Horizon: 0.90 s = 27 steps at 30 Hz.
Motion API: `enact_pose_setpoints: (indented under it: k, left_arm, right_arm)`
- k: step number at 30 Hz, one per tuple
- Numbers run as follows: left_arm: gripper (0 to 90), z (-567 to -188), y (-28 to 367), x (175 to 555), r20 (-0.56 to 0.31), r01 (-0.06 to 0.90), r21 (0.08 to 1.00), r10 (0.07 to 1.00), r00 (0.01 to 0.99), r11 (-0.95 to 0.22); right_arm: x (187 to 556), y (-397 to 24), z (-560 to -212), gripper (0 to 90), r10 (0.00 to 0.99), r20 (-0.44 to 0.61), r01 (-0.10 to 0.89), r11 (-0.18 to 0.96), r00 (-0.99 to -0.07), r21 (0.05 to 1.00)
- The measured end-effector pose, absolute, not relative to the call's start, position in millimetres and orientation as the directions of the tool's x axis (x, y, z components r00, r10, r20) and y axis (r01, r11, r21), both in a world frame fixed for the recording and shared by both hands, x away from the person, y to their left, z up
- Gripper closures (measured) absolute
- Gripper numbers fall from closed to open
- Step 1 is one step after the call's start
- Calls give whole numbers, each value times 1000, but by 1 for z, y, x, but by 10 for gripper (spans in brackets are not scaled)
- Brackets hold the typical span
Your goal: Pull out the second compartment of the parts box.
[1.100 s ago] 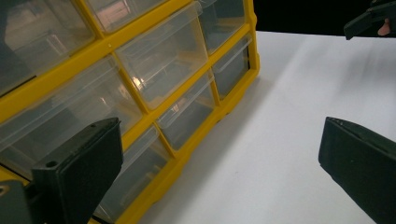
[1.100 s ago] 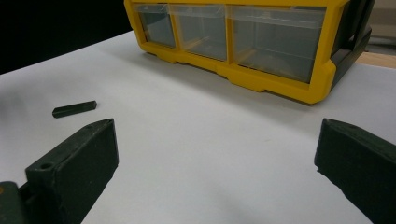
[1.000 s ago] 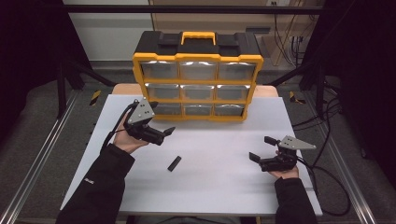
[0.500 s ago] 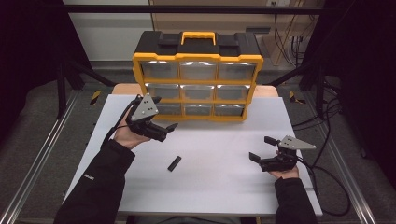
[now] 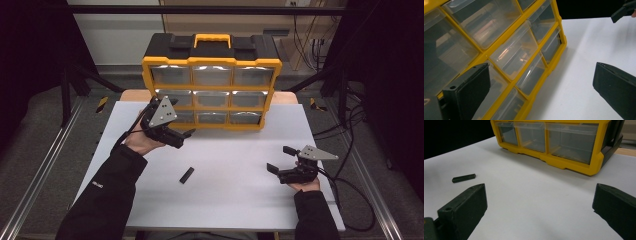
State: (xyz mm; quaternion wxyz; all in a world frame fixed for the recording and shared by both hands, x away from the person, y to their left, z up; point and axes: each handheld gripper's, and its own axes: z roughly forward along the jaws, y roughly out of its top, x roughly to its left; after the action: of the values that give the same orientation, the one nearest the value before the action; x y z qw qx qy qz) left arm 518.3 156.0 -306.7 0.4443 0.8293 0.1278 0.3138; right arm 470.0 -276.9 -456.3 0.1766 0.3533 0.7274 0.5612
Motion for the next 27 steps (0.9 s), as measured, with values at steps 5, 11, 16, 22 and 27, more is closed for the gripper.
enact_pose_setpoints:
  k: [5, 11, 16, 22, 27]
  left_arm:
    - [10, -303, 152, 519, 422, -80, 812, 486, 765, -578]
    - [10, -299, 148, 523, 431, -95, 809, 476, 766, -580]
    - [10, -297, 143, 525, 450, -114, 798, 460, 766, -591]
    - [10, -295, 137, 526, 486, -133, 779, 457, 745, -613]
    - [10, -290, 132, 527, 513, -149, 760, 443, 735, -633]
  right_arm:
    - [470, -277, -456, 2, 712, 141, 315, 119, -688, 942]
    - [470, -277, -456, 2, 712, 140, 313, 118, -689, 942]
    - [470, -277, -456, 2, 711, 141, 313, 117, -689, 942]
    - [470, -277, -456, 2, 711, 141, 314, 118, -689, 942]
    - [470, -277, -456, 2, 711, 141, 315, 119, -689, 942]
